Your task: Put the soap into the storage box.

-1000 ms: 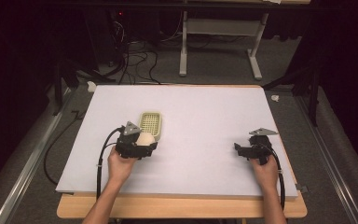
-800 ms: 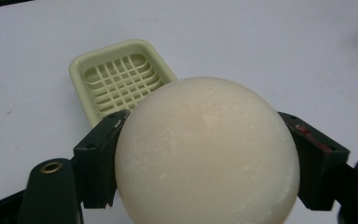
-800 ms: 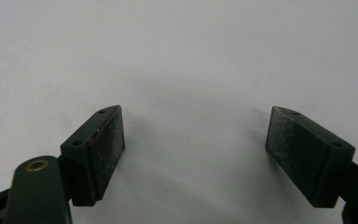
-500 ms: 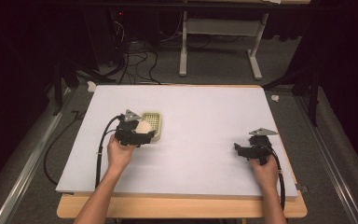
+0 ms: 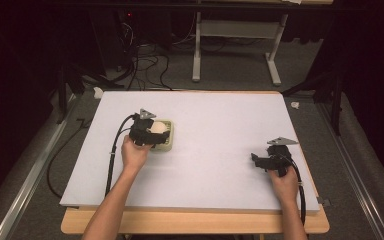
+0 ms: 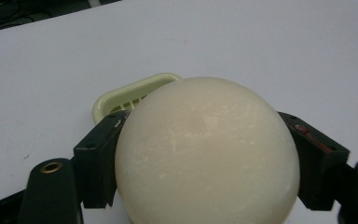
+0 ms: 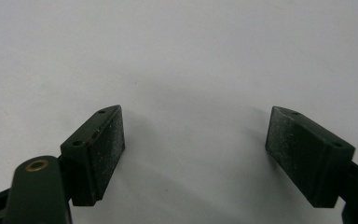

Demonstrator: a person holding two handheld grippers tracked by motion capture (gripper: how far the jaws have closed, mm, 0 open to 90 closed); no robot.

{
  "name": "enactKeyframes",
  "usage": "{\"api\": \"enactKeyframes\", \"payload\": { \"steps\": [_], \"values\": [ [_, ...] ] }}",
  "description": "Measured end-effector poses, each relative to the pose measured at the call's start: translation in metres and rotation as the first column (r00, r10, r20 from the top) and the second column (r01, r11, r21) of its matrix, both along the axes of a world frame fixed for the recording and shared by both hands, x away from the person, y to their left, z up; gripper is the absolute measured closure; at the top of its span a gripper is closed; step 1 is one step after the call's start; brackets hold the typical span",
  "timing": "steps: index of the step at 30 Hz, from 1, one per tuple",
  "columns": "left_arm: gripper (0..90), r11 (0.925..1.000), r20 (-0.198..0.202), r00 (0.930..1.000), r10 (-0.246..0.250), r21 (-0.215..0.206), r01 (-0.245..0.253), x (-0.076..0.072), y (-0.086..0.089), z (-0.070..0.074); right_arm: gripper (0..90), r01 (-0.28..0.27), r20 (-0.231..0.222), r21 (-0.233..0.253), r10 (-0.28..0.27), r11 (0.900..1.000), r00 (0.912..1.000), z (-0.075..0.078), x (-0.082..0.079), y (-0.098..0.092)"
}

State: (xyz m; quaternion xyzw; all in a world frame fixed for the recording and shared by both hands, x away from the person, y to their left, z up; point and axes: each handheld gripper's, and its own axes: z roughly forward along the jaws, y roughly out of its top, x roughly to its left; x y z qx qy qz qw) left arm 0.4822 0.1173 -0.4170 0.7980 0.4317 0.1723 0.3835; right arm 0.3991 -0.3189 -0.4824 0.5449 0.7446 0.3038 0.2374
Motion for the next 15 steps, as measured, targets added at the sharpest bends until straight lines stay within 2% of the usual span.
{"api": "enactKeyframes", "payload": {
  "steps": [2, 7, 13, 15],
  "values": [
    [24.3, 0.9997, -0.014, 0.9998, 0.015, -0.019, -0.016, 0.006, 0.000, -0.005, 20.1, 0.000, 0.000, 0.000, 0.000, 1.000, 1.0000, 0.000, 0.000, 0.000],
    [24.3, 0.9987, -0.035, 0.9981, 0.050, -0.008, -0.050, 0.015, 0.000, -0.014, 20.1, -0.003, 0.003, -0.003, 0.003, 1.000, 1.0000, 0.000, 0.000, 0.000],
    [24.3, 0.9982, -0.040, 0.9974, 0.059, 0.011, -0.059, 0.020, -0.002, -0.022, 20.1, 0.000, 0.001, 0.000, 0.000, 1.000, 1.0000, 0.000, 0.000, 0.000],
    [24.2, 0.9980, -0.031, 0.9977, 0.061, 0.017, -0.060, 0.021, -0.003, -0.023, 20.1, 0.000, 0.000, 0.000, 0.000, 1.000, 1.0000, 0.000, 0.000, 0.000]
  ]
}}
